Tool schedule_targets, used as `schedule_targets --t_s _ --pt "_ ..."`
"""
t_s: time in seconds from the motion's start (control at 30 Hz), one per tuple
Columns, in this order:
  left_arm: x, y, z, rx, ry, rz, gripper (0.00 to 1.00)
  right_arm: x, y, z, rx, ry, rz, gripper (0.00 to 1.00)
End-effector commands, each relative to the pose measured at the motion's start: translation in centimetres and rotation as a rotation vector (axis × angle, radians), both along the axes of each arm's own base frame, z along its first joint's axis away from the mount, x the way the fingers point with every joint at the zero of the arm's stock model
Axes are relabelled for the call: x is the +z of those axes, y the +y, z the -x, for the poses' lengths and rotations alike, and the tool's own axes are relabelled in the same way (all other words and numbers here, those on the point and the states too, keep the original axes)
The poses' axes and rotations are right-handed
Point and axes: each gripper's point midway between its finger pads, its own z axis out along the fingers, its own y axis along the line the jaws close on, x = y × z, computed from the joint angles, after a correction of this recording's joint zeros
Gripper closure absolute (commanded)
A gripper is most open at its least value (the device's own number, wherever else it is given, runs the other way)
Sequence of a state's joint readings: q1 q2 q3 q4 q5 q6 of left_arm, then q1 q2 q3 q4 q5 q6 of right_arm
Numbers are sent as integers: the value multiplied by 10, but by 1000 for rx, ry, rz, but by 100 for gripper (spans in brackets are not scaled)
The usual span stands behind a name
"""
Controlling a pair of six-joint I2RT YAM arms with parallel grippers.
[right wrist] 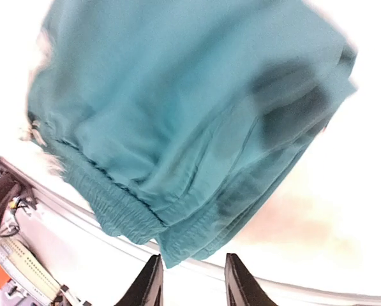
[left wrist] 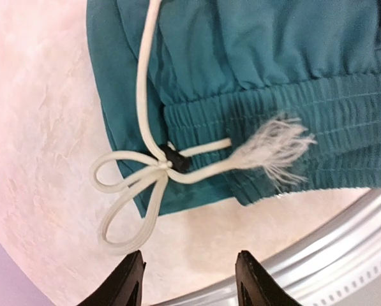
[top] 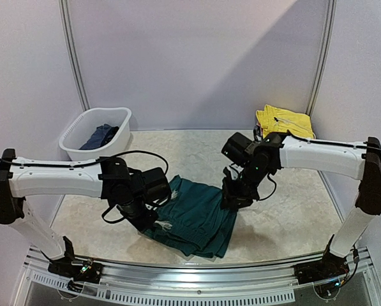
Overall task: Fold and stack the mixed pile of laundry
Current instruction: Rotate the square-folded shorts at the center of the board.
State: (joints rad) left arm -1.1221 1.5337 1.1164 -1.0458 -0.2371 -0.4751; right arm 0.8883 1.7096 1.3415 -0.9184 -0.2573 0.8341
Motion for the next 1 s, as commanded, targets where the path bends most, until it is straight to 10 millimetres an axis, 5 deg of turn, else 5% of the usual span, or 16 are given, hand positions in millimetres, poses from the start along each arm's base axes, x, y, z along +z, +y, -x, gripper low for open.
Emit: schedule_targets --t_s 0.0,0.2,0.43,0.73,0.97 --pt "13 -11 20 58 61 103 50 31 -21 -37 50 -97 -2 61" --pt "3 -38 39 155 167 315 48 23 -14 -104 71 -144 -85 27" --pt "-30 -65 51 237 287 441 49 -15 -9 -149 131 -103 -167 18" --pt "-77 -76 51 278 373 410 54 -82 -15 -136 203 41 -169 25" --pt "-96 -73 39 305 381 391 56 -101 -27 -113 187 96 -153 41"
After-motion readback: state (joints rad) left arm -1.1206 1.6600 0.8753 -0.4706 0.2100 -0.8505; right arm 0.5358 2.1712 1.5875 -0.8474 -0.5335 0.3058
